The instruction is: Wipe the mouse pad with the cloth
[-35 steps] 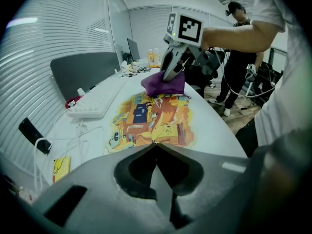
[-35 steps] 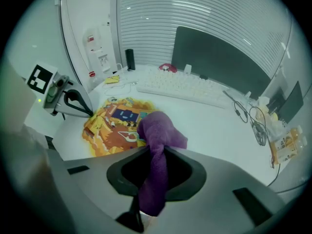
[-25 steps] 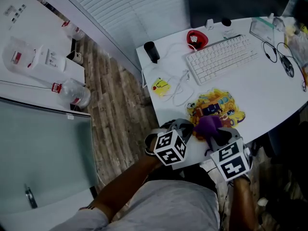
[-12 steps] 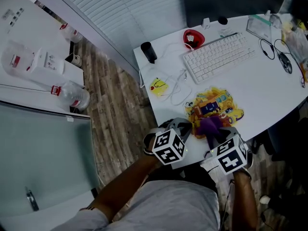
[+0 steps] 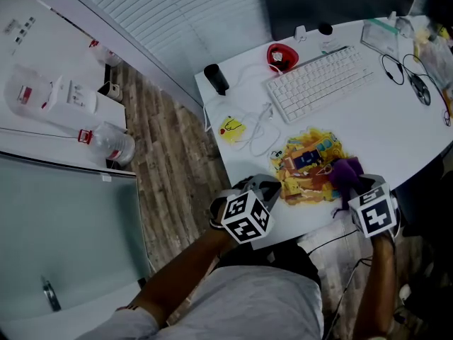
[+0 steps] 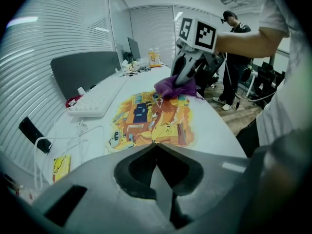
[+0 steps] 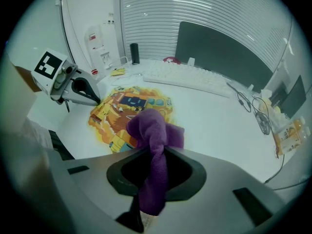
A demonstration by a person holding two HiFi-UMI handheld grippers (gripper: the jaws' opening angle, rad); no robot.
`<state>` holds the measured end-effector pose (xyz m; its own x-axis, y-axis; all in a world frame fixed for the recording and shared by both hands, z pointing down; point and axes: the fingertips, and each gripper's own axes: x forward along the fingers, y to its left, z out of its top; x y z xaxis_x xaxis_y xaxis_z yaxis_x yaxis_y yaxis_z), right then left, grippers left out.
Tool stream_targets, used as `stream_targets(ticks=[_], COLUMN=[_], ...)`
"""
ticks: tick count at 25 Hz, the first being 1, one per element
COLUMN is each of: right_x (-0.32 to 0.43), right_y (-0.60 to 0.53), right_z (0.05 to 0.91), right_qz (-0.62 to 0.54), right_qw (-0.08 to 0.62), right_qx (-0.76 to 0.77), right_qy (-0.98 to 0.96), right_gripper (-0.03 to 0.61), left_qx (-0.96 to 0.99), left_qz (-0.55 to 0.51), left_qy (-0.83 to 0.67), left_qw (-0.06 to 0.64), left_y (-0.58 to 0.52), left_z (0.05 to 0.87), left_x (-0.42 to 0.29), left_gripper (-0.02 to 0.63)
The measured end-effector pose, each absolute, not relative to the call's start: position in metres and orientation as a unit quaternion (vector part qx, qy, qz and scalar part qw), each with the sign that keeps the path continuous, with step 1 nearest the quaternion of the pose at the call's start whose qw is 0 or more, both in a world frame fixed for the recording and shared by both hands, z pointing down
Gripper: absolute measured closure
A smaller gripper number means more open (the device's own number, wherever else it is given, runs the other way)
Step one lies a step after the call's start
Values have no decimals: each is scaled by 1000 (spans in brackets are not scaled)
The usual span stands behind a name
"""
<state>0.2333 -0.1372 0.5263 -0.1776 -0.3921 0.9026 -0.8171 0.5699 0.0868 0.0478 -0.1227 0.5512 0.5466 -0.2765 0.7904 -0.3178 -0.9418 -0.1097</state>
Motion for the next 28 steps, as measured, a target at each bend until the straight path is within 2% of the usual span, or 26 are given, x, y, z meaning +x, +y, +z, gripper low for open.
stream_targets(ticks=[8,14,17,21,28], right_x=[259,247,234,208,156], right_y=[-140,-134,-132,-127,-121], right_z=[523,494,473,442,372], right_qz=[230,230,226,217,152], right_qw=[473,420,374,301,167], right_qx=[432,443,457,468,455], right_qy=[-733,-758,-775,-802,-861], right_gripper=[512,512,512,512,512], left_qx=[876,883,904,939,961], left_qz=[452,435,380,255,116], left_qy=[-167,-175,-191,-220,-248], left_qw=[18,18,35,65,30], left_y=[-123,-121,-124,-134,-133], left_z=[552,542,519,460,367], left_x=[48,51,59,70,70], left_gripper=[598,598,598,598,598])
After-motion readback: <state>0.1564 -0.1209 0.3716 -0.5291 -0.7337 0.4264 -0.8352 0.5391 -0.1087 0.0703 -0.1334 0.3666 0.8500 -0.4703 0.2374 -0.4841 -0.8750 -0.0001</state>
